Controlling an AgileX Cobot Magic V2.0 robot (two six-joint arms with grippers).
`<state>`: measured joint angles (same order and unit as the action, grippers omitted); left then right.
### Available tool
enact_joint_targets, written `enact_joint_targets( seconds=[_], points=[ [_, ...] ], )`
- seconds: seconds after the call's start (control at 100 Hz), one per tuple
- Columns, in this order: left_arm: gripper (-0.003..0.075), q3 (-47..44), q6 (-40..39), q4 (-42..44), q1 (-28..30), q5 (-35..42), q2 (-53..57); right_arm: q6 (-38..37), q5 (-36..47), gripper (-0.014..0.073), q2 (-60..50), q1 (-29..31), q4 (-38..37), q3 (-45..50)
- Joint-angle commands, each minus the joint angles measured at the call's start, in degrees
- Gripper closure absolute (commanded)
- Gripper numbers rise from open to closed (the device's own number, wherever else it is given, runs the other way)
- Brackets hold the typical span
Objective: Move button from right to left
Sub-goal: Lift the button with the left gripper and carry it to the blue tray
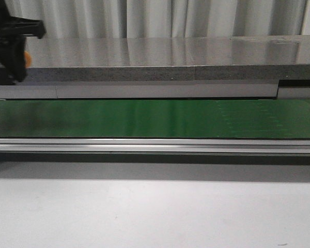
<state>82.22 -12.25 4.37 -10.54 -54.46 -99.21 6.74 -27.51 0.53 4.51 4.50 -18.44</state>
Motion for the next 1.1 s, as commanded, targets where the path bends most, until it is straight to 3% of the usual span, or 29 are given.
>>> enact_joint_targets(
  seconds=[0.0, 0.18, 0.42, 0.56, 0.86, 0.95, 1.09],
  points=[
    [0.0517, 1.8, 3.0, 0.7, 4.4, 0.04, 3.34, 0.23, 4.75, 0.0662, 0.58, -0.04, 0.34, -1.34],
    [0.0517, 1.8, 13.25, 0.7, 14.24, -1.17, 3.0, 0.23, 4.75, 0.0662, 0.58, -0.04, 0.34, -1.34],
    [0.0517, 1.8, 20.3, 0.45, 24.56, -2.15, 0.62, 0.23, 4.75, 0.0662, 0.58, -0.04, 0.34, -1.34],
    [0.0515, 1.59, 25.71, 0.45, 27.12, -1.83, -2.67, 0.23, 4.75, 0.0662, 0.58, -0.04, 0.34, -1.34],
    [0.0499, 1.59, 26.82, 0.45, 27.73, 1.25, -10.9, 0.23, 4.75, 0.0662, 0.58, -0.04, 0.34, -1.34],
    [0.0432, 1.59, 26.82, 0.45, 27.73, 1.12, -12.07, 0.23, 4.75, 0.0662, 0.58, -0.04, 0.34, -1.34],
    [0.0241, 1.59, 26.82, 0.57, 27.73, 1.65, -12.26, 0.23, 4.75, 0.0662, 0.58, 0.02, 0.34, -1.34]
  ],
)
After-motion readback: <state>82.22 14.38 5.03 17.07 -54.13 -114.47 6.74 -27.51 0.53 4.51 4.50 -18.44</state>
